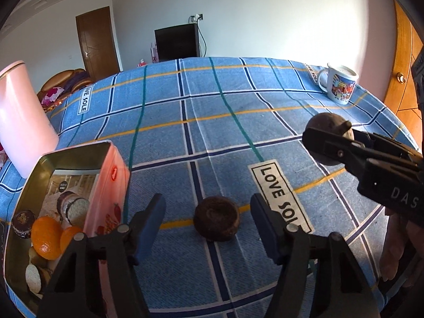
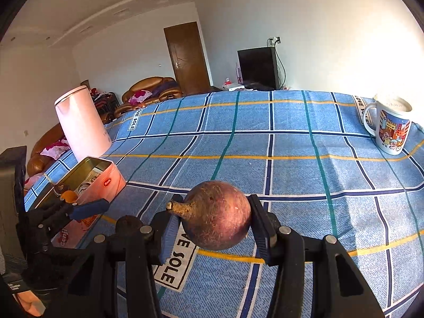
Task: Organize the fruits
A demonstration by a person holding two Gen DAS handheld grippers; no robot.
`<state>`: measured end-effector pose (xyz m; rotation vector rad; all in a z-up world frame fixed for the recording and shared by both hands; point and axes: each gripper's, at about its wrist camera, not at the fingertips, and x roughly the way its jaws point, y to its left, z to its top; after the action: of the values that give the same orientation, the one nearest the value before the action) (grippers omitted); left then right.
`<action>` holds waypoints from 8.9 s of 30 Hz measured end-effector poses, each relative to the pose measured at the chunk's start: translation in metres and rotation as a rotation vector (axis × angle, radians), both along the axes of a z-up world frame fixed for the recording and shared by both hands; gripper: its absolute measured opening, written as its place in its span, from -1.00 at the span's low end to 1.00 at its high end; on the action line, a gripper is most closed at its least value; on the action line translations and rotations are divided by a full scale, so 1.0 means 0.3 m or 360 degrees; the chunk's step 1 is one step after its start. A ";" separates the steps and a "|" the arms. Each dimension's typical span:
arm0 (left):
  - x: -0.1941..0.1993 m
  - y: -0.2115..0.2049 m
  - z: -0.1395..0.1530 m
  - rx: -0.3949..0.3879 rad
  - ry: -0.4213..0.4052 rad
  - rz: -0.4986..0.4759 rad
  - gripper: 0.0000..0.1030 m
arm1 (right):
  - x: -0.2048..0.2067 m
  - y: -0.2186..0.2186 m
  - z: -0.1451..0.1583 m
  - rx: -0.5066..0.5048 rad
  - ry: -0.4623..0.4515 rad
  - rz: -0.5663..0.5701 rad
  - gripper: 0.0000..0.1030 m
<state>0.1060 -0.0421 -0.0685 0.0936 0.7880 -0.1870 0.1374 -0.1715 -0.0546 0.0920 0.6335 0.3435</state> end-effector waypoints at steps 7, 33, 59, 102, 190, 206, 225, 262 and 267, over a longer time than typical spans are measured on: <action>0.031 0.012 -0.035 -0.0097 0.0146 -0.0055 -0.19 | 0.008 -0.002 -0.006 0.0011 0.0025 0.0011 0.00; -0.058 0.051 0.061 -0.0100 -0.0218 0.0075 -0.25 | -0.062 -0.016 0.032 0.0086 -0.0177 0.0045 0.00; -0.173 0.070 0.119 -0.0089 -0.0557 0.0158 -0.25 | -0.145 -0.011 0.069 0.0062 -0.0401 0.0032 0.00; -0.240 0.305 0.173 -0.0153 -0.0677 0.0343 -0.24 | -0.127 0.289 0.178 -0.0015 -0.0488 0.0255 0.00; -0.025 0.586 0.052 0.0091 -0.0208 0.0508 -0.20 | 0.182 0.765 -0.013 -0.0100 0.0022 0.0497 0.10; -0.117 0.554 0.115 0.0114 -0.0388 0.0518 0.71 | 0.084 0.675 0.057 -0.0064 -0.0128 0.0390 0.48; -0.323 0.504 0.172 -0.0074 -0.0572 0.0526 0.96 | -0.210 0.493 0.151 -0.0073 -0.0381 0.0328 0.69; -0.386 0.428 0.189 -0.0074 -0.0609 0.0507 0.99 | -0.401 0.414 0.181 -0.0101 -0.0585 0.0260 0.73; -0.385 0.427 0.190 -0.0083 -0.0597 0.0503 0.99 | -0.413 0.406 0.187 -0.0104 -0.0604 0.0254 0.74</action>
<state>-0.0095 0.0860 -0.0114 -0.0458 0.4150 0.1088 0.0134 -0.0497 0.0015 -0.0861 0.2759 0.4799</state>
